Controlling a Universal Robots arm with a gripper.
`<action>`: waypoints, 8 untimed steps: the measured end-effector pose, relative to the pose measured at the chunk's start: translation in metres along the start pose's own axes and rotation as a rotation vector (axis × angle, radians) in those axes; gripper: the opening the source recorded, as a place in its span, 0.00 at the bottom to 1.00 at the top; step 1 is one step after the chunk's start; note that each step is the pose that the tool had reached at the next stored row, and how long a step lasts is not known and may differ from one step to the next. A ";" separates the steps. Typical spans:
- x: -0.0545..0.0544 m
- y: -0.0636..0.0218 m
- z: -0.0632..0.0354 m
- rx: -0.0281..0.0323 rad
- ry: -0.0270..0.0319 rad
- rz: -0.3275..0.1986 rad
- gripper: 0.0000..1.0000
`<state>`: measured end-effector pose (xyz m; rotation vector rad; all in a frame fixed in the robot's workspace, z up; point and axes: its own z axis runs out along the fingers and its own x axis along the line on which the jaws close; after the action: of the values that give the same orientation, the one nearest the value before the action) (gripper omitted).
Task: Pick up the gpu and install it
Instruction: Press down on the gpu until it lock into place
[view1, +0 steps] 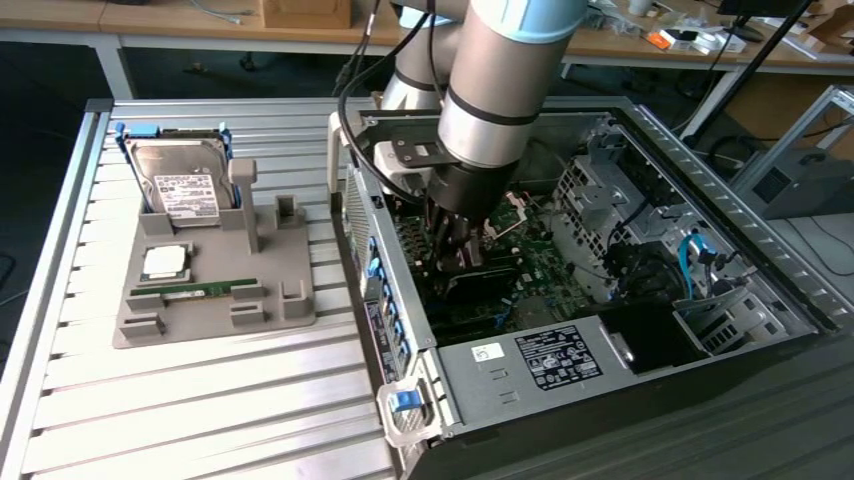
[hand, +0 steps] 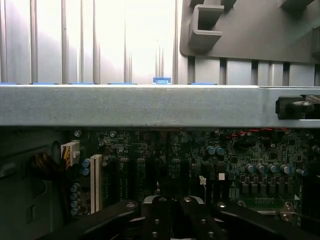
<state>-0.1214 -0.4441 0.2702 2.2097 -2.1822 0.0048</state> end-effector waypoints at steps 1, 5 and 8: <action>0.000 0.0000 -0.0019 0.0009 -0.0014 0.000 0.11; 0.001 0.0004 -0.0175 -0.0003 0.0007 0.000 0.11; 0.001 -0.0002 -0.0186 -0.0003 0.0007 0.000 0.11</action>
<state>-0.1208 -0.4443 0.2889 2.2095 -2.1814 0.0051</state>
